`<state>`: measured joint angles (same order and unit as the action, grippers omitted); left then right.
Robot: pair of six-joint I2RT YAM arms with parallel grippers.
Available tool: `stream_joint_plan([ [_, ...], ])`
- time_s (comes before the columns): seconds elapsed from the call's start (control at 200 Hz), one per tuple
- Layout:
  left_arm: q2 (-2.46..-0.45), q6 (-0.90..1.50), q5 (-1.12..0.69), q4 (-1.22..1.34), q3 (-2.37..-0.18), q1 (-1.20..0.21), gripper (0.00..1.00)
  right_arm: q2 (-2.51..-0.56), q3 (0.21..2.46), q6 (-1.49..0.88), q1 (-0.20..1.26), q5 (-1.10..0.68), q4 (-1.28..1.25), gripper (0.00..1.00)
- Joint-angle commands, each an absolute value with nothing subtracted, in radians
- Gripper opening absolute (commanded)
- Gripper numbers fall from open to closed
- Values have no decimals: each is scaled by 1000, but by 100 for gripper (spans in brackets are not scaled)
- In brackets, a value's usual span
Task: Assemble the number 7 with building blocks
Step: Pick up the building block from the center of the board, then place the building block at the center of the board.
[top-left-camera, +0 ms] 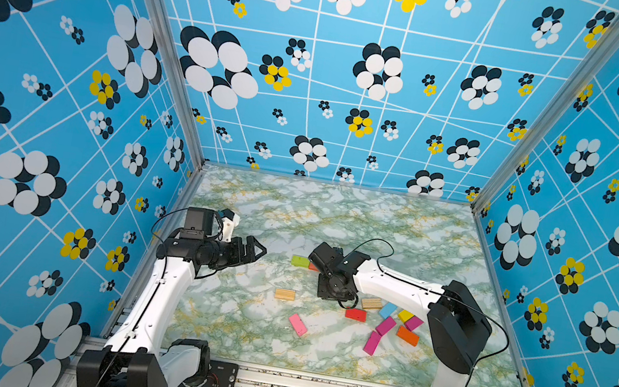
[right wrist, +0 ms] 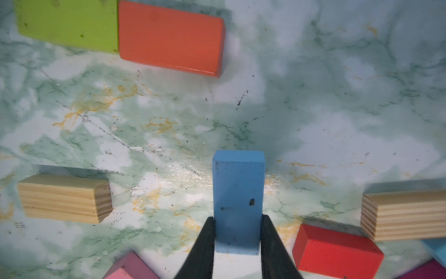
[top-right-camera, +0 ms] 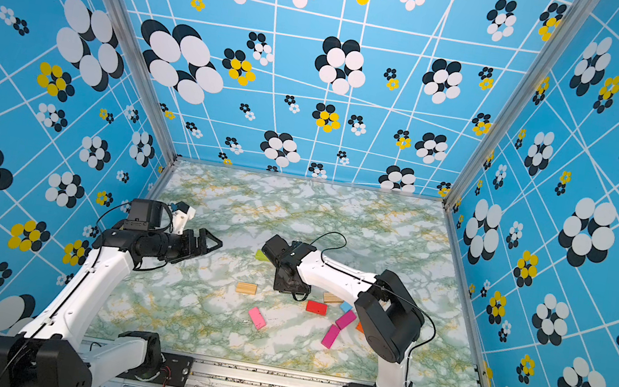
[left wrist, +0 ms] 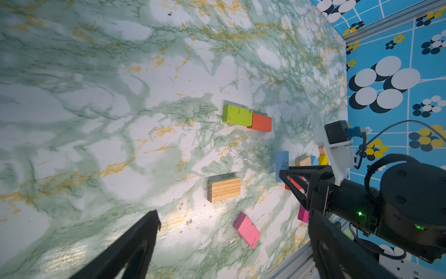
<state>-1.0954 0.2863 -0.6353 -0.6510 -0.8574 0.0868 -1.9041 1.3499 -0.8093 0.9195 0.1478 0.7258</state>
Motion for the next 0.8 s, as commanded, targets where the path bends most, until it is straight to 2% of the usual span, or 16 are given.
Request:
stream_joint_plan([
  [0.0,-1085,267,-643,-647,-847,84,99,-1940,1378,-835,916,117,700,30],
  [0.295,-1088,268,-647,-646,-846,79,99,-1987,1395,-871,895,53,635,30],
  [0.795,-1086,265,-648,-646,-847,76,99,-2046,1457,-864,874,45,645,30],
])
